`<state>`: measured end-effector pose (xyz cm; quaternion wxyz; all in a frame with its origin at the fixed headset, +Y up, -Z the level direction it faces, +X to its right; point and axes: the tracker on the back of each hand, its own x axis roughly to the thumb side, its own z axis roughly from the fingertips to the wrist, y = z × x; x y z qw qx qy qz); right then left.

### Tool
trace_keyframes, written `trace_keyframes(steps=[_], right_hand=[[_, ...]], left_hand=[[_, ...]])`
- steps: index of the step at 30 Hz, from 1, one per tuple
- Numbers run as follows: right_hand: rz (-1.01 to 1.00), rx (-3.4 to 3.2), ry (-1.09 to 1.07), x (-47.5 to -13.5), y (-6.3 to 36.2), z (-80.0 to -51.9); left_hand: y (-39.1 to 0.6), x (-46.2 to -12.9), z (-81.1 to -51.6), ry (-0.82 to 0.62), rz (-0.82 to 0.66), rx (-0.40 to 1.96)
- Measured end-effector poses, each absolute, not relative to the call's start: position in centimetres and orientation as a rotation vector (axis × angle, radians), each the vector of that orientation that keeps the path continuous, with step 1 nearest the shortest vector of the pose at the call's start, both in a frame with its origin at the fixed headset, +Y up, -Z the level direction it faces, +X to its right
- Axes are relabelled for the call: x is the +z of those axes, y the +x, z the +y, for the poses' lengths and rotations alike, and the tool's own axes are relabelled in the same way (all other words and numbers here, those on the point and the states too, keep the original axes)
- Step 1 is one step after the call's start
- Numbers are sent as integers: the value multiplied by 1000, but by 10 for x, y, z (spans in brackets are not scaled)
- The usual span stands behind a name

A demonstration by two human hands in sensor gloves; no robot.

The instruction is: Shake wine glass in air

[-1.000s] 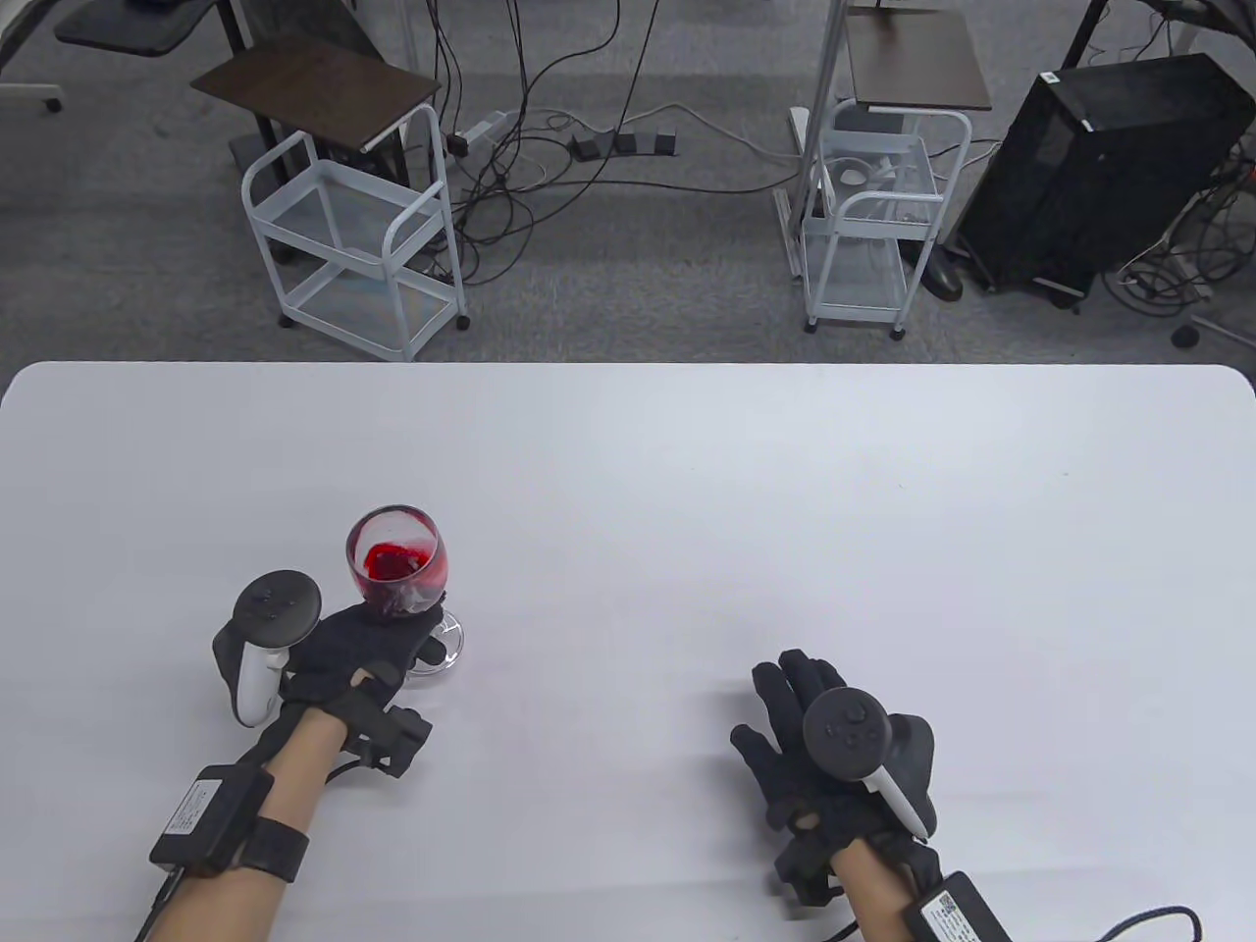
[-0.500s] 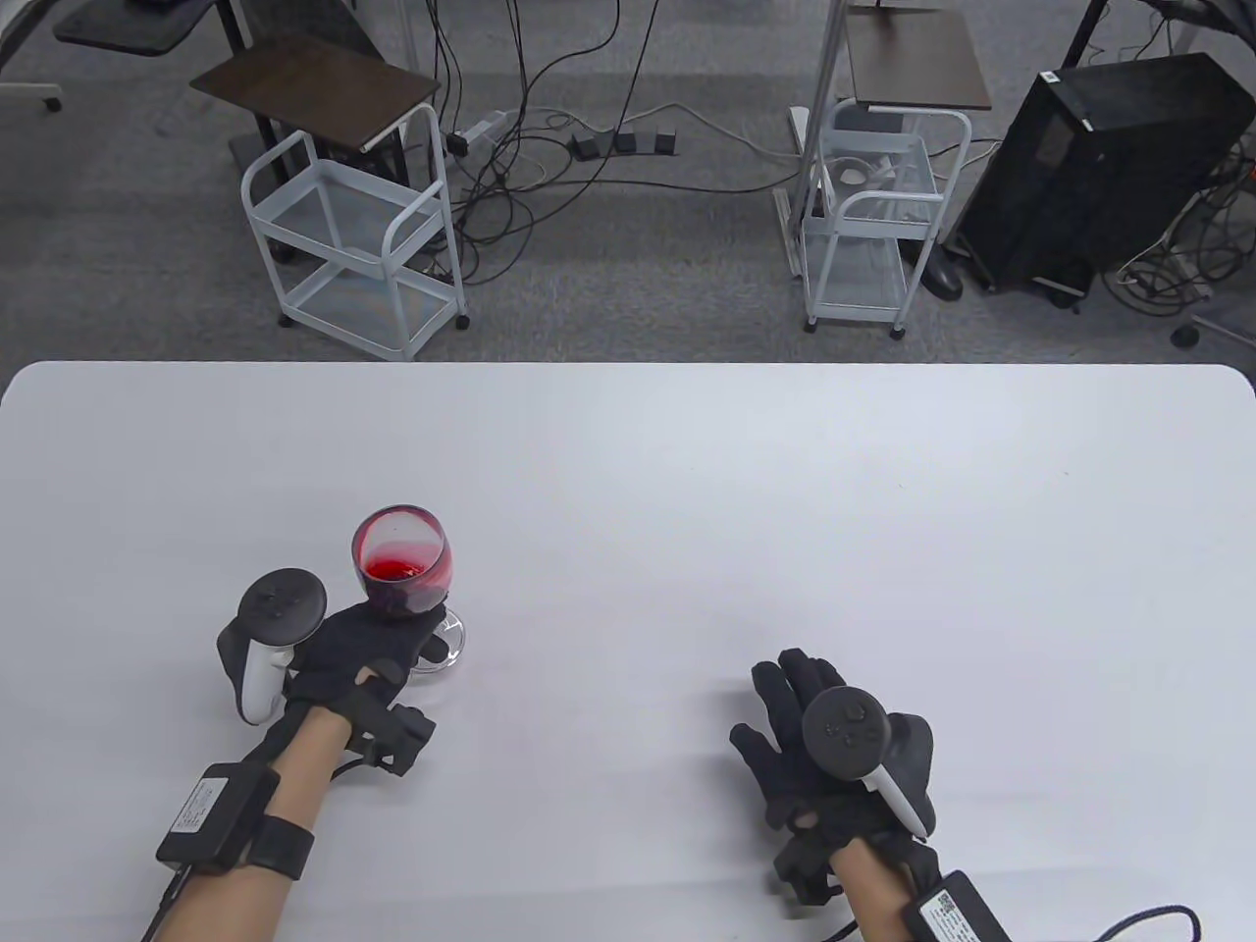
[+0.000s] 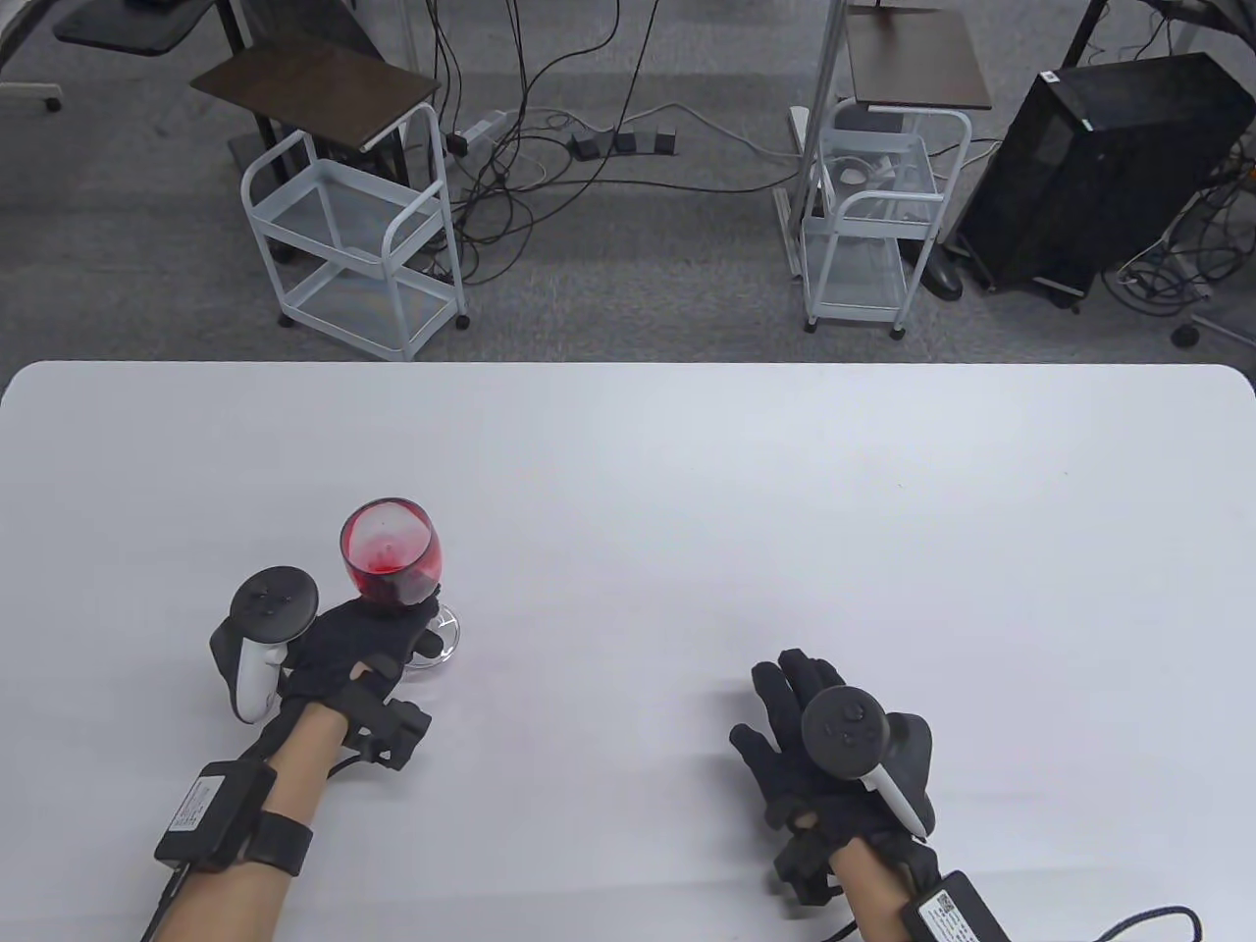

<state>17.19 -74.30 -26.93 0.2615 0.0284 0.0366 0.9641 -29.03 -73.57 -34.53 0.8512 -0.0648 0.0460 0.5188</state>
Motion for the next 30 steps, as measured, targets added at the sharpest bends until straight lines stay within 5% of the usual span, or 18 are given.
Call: trace_keyframes(steps=[30], right_hand=[[116,2617,79,-269,169,-744]], left_hand=[[-294,-347,-735,-142,116,1116]])
